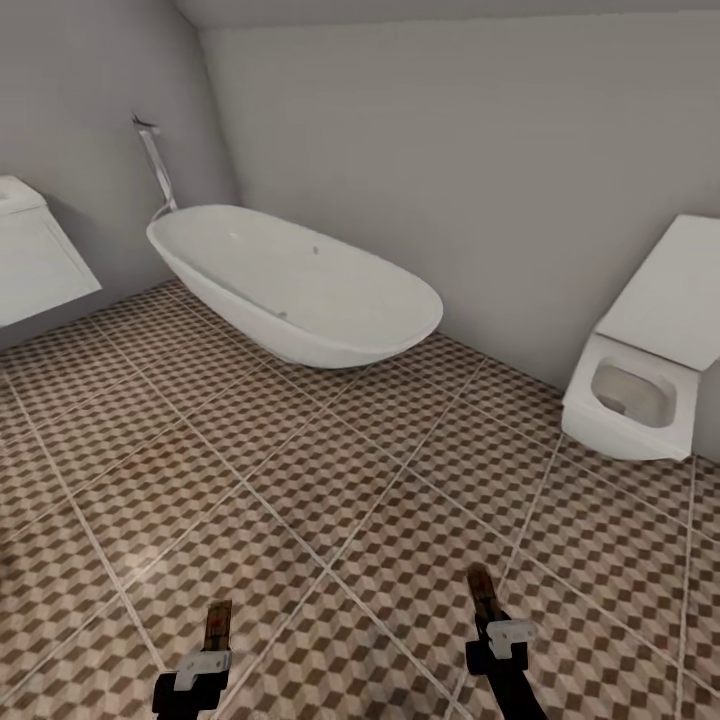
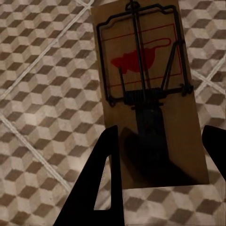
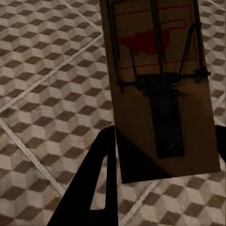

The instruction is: Take the four mousetraps from the cabinet in the bathroom and place them on the bathroom floor. Make sure all four end up on the same floor surface, and ensure that at least two of them are either under or directly next to the same bathroom sink.

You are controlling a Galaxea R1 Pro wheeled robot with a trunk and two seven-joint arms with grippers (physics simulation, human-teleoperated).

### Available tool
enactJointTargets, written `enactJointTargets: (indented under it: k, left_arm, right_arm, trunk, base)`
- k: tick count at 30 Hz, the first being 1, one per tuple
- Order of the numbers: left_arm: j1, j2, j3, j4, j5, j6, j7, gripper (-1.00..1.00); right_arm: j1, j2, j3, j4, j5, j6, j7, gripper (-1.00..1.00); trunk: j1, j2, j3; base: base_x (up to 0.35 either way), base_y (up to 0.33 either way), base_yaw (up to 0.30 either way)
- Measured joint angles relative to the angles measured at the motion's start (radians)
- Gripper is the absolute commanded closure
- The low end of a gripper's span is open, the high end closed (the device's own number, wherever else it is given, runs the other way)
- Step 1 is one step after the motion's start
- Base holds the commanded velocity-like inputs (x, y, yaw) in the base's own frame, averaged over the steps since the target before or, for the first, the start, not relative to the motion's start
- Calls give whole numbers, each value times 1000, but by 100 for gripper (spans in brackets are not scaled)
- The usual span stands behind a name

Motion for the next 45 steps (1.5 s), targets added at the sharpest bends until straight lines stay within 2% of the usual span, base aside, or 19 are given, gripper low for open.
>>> enactJointTargets:
  k: [17,45]
  left_arm:
    - [0,0,0,0,0,0,0,100]
    - [0,0,0,0,0,0,0,100]
  right_arm:
    - [0,0,0,0,0,0,0,100]
    - [0,-1,0,0,0,1,0,100]
  trunk:
    - [0,0,-9]
    - [0,0,-24]
  base:
    - [144,1,279]
    - [194,63,279]
